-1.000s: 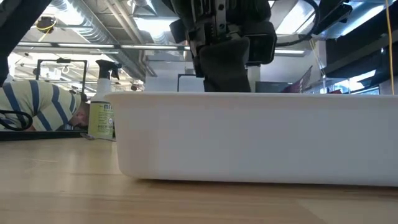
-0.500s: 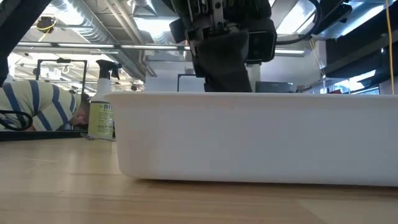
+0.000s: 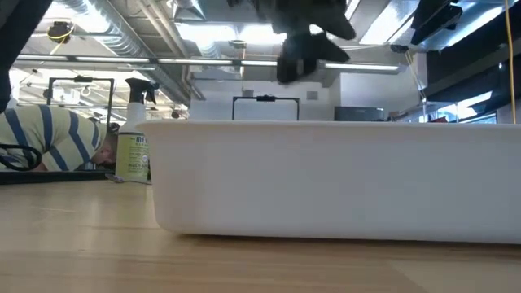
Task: Sort silverware
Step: Put the purple spoon into the white silverware tray
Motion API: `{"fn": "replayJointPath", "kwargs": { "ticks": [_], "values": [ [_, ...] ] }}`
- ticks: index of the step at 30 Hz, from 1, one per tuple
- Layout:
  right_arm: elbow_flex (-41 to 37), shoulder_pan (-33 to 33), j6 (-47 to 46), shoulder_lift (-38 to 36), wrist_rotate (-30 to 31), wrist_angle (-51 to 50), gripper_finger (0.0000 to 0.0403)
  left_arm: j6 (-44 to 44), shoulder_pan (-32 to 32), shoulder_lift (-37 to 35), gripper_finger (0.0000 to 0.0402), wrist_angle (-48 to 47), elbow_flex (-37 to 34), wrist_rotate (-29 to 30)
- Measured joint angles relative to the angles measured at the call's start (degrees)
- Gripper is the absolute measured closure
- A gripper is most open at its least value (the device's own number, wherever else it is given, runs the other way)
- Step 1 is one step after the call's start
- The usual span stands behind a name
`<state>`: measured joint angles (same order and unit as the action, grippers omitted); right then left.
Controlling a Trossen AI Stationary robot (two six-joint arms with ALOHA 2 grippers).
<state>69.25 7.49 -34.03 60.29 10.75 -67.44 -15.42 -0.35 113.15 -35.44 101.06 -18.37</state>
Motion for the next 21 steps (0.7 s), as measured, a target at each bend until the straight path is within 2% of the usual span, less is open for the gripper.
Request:
{"fn": "replayJointPath", "kwargs": {
  "ticks": [4,6,15,18,21],
  "values": [
    [0.0,0.0,-0.3,0.0,0.1,0.7,0.0217,5.4,2.6,-3.1,0.0293,-0.1,0.0,19.5],
    [0.0,0.0,-0.5,0.0,0.1,1.5,0.0217,8.4,4.6,-3.6,0.0293,-0.4,0.0,24.2],
    [0.0,0.0,-0.7,0.0,0.2,3.4,0.0217,11.2,14.5,-2.5,0.0293,-7.7,-0.2,25.1],
    [0.0,0.0,-0.7,0.0,0.9,3.6,0.0217,21.6,16.4,-2.3,0.0293,-11.5,-0.2,22.9],
    [0.0,0.0,-0.7,0.0,1.8,3.5,0.0217,37.1,17.3,-1.5,0.0293,-13.6,-0.5,18.4]
  ]
}}
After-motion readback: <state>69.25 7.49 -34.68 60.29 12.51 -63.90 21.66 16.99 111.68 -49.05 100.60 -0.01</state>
